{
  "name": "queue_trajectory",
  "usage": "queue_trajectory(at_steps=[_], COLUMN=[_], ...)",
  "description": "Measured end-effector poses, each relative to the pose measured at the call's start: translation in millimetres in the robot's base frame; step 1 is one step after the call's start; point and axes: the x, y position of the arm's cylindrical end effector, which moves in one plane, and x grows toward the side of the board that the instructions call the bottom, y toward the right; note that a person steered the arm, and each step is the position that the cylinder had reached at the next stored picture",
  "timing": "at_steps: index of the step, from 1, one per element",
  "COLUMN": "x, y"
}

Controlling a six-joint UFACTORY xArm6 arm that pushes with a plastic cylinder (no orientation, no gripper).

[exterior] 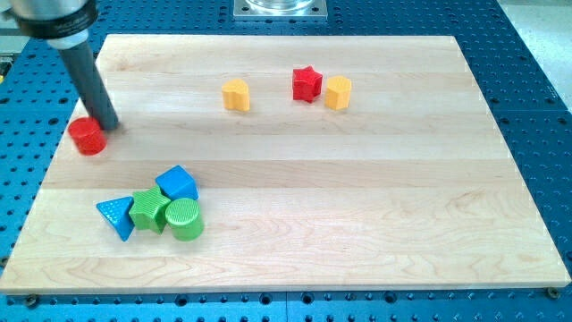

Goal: Move the red star into the red circle

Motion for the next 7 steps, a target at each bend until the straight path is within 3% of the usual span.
queue_trajectory(at_steps=[1,2,3,4,5,6,7], x=[-36,-120,-151,-126,-67,-37,-15], y=[33,104,243,331,239,186,205])
